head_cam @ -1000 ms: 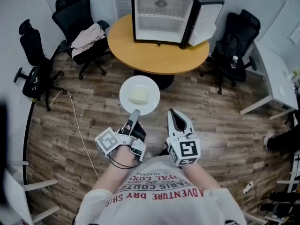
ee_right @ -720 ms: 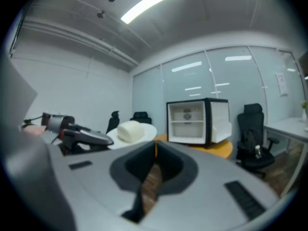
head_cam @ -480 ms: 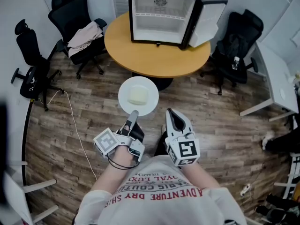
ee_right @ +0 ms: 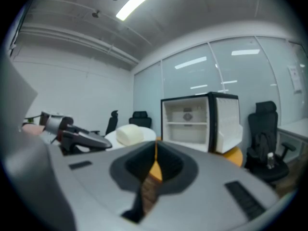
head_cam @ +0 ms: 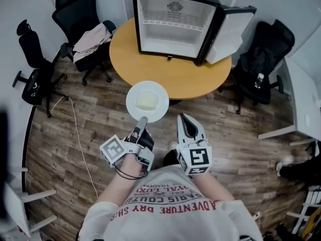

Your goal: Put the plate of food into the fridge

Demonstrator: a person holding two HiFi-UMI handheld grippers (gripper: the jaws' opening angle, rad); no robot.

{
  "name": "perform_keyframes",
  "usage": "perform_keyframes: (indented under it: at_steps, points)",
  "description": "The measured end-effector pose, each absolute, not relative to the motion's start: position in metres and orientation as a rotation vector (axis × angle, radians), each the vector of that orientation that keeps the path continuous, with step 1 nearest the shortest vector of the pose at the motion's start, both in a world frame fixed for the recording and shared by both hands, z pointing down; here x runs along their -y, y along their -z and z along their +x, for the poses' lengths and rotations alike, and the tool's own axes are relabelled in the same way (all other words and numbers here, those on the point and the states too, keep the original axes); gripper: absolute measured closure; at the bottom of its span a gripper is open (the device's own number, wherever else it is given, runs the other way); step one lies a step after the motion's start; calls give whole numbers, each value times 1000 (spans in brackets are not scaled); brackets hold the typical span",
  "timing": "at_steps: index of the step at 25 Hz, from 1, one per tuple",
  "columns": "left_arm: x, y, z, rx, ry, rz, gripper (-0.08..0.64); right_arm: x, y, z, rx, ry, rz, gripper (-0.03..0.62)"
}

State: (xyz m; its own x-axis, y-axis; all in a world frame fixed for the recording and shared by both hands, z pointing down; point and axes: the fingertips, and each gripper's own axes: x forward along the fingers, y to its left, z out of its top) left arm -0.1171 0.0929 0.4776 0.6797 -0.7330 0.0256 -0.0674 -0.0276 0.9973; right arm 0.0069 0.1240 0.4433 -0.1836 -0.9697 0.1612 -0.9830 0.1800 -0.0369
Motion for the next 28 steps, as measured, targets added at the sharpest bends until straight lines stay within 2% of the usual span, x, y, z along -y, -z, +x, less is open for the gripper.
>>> perform_keyframes:
  at_steps: [17,28]
  points:
    - [52,-470,12,750,667,1502,525,25,-429,126,2412,-147,1788,563]
    - [154,-479,31,698,612,1506,525,119,-443,137,2341,-189,1848,563]
